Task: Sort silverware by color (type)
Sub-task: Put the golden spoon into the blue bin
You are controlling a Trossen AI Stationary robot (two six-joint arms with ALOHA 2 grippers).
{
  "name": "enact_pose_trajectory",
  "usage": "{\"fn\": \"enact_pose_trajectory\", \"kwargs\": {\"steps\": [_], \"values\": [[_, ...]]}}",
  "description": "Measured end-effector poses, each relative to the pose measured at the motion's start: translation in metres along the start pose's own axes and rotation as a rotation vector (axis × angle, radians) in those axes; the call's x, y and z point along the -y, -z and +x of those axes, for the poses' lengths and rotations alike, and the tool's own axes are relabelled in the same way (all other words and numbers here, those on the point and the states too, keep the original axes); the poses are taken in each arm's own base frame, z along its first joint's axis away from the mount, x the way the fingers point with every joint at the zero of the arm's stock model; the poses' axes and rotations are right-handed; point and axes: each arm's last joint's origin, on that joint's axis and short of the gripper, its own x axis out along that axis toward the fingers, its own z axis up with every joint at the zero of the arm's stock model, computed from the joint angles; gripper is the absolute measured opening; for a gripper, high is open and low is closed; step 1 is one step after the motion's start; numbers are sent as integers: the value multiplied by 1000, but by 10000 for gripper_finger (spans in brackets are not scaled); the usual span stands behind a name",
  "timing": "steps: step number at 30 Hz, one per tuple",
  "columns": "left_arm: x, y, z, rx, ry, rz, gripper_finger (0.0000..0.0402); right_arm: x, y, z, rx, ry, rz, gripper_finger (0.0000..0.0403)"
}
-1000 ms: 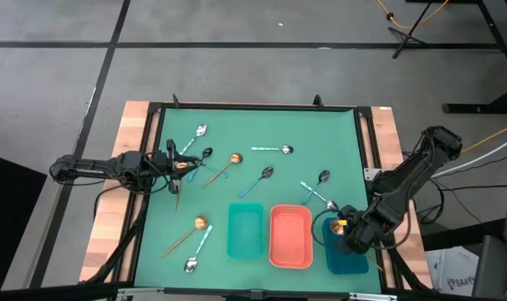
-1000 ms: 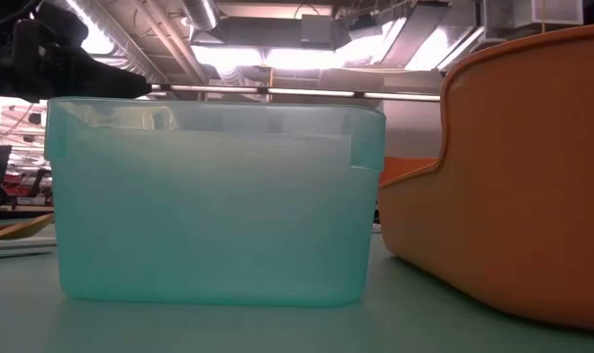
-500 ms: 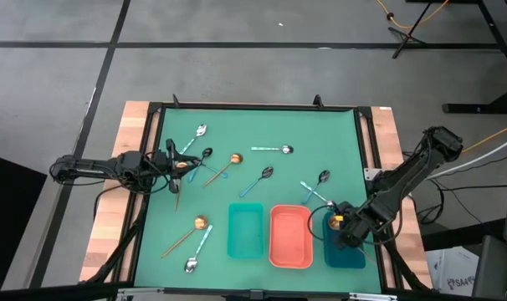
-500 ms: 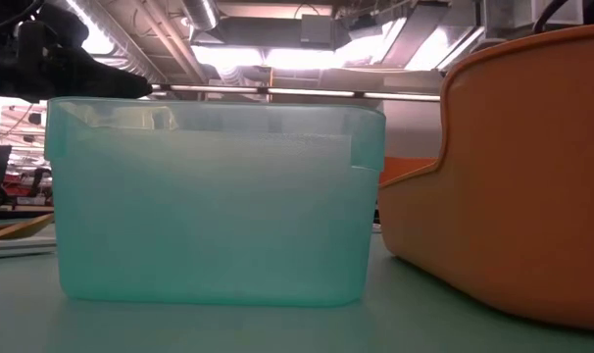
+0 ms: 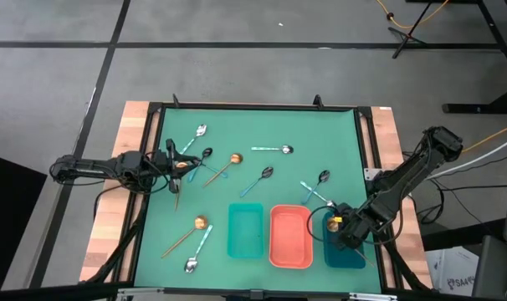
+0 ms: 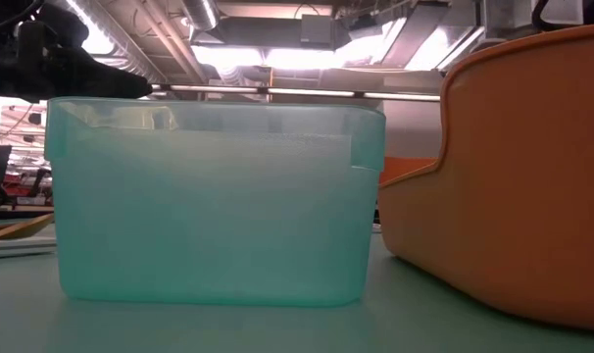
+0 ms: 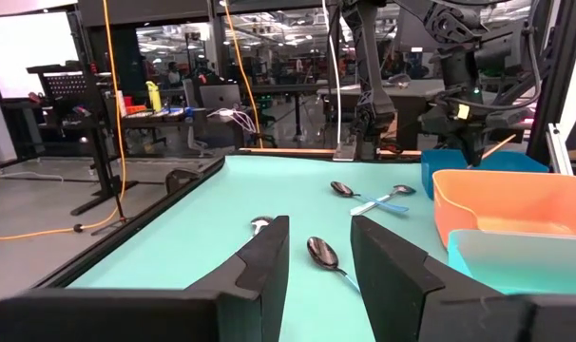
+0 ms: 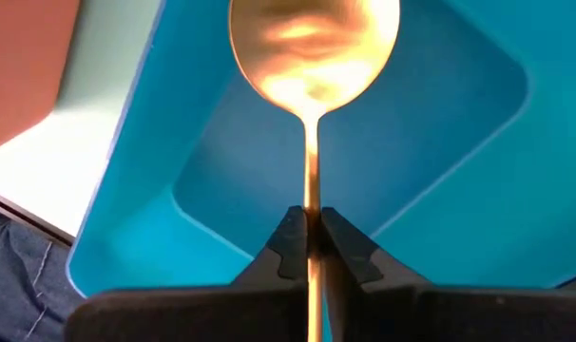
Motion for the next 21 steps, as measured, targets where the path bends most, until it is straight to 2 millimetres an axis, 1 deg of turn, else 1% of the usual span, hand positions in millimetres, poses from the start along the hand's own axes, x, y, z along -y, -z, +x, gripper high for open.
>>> {"fn": "enact_pose_trajectory", "kwargs": {"steps": [18, 21], "values": [[0, 0, 0, 0, 0, 0, 110, 0, 0, 0, -2, 1, 0, 1], [0, 0, 0, 0, 0, 0, 110, 0, 1, 0, -18, 5, 1, 14]]}}
